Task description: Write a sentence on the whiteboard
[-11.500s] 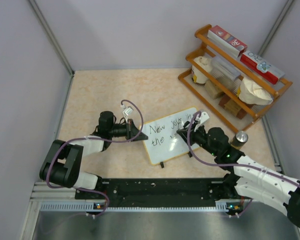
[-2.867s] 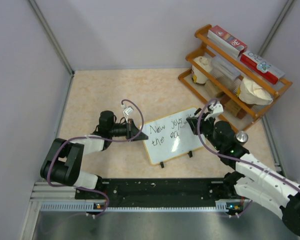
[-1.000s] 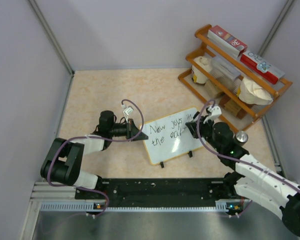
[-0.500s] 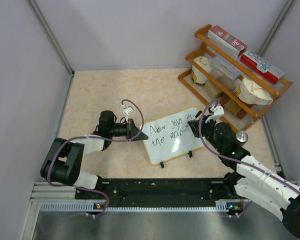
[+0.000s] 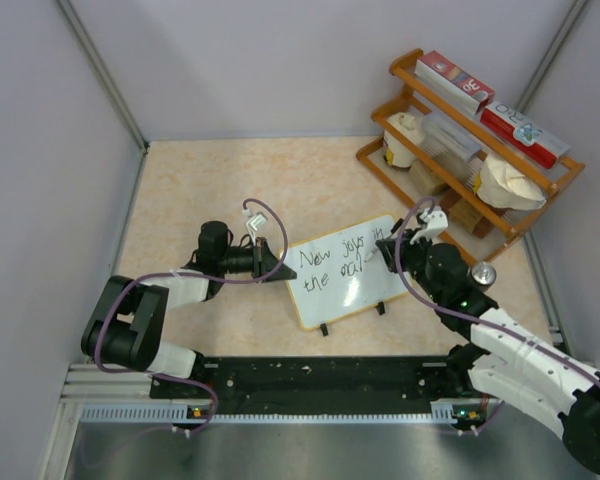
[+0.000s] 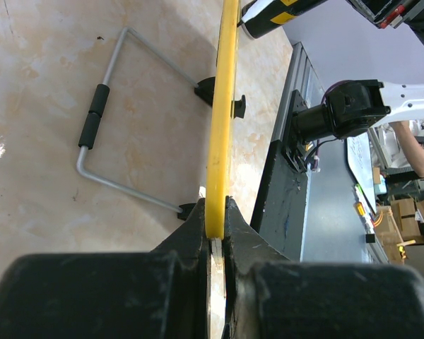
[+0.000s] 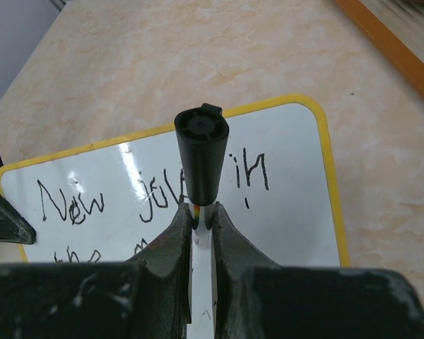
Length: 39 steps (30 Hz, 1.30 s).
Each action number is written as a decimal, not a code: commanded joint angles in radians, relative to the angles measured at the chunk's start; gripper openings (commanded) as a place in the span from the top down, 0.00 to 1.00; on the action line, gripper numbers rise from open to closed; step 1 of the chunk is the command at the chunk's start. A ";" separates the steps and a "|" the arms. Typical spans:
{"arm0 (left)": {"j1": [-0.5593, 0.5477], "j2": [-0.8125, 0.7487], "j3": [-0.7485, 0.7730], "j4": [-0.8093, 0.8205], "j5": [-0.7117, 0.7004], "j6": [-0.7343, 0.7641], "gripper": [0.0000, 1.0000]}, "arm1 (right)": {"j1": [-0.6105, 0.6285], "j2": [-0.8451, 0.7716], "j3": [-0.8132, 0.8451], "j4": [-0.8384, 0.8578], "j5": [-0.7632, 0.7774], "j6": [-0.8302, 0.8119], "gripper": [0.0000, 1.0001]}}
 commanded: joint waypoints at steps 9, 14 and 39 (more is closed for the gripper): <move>-0.002 0.017 0.010 0.029 -0.027 0.085 1.00 | -0.013 0.028 0.008 0.028 -0.062 0.018 1.00; -0.002 0.016 0.012 0.028 -0.027 0.085 1.00 | -0.013 0.039 0.006 0.023 -0.065 0.024 1.00; -0.002 0.019 0.013 0.028 -0.028 0.086 1.00 | -0.045 -0.064 0.012 -0.041 -0.059 0.013 1.00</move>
